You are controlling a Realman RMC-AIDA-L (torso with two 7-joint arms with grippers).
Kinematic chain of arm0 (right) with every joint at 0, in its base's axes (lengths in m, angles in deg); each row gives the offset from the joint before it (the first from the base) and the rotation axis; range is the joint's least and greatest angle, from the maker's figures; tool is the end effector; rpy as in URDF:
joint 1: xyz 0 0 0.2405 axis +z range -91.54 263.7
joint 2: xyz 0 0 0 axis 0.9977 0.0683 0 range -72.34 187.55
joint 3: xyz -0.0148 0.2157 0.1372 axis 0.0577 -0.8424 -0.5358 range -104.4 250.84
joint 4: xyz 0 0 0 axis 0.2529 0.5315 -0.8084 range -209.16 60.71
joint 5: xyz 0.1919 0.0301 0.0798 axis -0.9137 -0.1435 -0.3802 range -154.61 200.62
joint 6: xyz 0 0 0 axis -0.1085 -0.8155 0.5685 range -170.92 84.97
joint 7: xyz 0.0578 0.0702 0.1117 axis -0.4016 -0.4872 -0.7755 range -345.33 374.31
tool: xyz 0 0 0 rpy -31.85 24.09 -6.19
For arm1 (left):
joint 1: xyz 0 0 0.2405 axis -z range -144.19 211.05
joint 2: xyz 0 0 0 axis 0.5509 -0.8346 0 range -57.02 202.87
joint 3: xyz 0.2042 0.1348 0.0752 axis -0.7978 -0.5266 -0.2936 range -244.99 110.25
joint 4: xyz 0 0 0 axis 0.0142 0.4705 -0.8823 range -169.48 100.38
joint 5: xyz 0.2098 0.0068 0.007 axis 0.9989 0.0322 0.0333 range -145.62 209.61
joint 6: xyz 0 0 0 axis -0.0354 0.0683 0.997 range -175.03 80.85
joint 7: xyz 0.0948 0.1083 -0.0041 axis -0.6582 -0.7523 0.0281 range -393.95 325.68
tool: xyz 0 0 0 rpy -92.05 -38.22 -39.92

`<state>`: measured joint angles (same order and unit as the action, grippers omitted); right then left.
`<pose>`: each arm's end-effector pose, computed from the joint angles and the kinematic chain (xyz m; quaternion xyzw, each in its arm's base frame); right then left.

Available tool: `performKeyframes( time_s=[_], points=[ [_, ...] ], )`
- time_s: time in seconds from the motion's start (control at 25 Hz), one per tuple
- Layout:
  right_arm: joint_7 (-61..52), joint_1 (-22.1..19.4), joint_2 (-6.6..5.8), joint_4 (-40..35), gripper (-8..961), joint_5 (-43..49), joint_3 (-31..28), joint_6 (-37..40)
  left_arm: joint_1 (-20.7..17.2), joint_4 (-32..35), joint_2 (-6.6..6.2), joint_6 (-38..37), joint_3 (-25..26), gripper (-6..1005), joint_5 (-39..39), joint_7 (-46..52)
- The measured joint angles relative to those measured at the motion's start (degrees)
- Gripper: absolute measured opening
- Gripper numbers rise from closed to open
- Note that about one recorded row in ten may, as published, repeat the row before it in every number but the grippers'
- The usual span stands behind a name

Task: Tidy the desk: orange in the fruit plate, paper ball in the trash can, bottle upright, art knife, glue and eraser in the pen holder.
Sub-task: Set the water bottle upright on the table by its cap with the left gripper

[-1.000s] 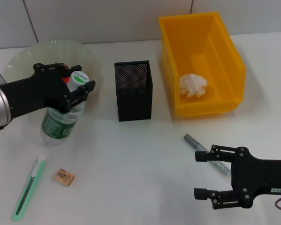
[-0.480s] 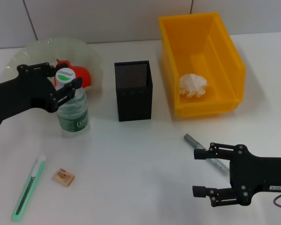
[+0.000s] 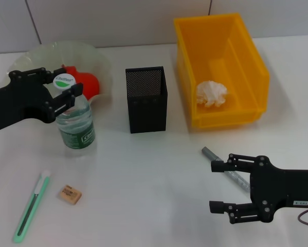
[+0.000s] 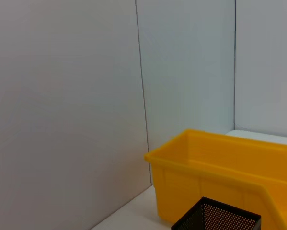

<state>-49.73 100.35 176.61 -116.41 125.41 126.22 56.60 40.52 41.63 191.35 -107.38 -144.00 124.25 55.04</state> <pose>0.2874 0.2434 -0.0035 -0.9469 0.1226 0.2821 0.0937 -0.2223 0.3235 0.0327 -0.9165 -0.1387 -0.2090 0.3116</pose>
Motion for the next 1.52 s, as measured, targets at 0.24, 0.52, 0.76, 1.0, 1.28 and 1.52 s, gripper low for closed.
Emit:
performKeyframes(
  time_s=[0.24, 0.52, 0.76, 1.0, 1.28, 1.52],
  points=[
    [-0.02, 0.08, 0.0, 0.0, 819, 0.04, 0.0, -0.56, 0.23, -0.32, -0.04, -0.08, 0.06, 434, -0.06, 0.05],
    [-0.03, 0.29, -0.04, 0.0, 819, 0.08, 0.01, -0.7, 0.05, -0.43, -0.18, -1.18, 1.15, 435, -0.02, 0.72],
    [-0.03, 0.6, -0.08, 0.0, 819, 0.08, 0.0, -0.71, -0.54, -0.56, -0.16, -1.57, 2.1, 435, 0.16, 0.74],
    [-0.03, 0.75, -0.15, 0.0, 819, 0.17, 0.03, -1.05, -0.8, -1.11, -0.13, -2.47, 4.36, 434, 0.68, 0.81],
    [-0.03, 0.94, -0.18, 0.0, 819, 0.17, 0.27, -1.49, -0.83, -1.52, -0.13, -3.1, 5.77, 435, 0.7, 0.84],
    [-0.03, 1.13, -0.18, 0.0, 819, 0.17, 0.35, -1.49, -0.42, -2.99, -0.13, -3.53, 6.12, 460, 0.59, 0.2]
  ],
)
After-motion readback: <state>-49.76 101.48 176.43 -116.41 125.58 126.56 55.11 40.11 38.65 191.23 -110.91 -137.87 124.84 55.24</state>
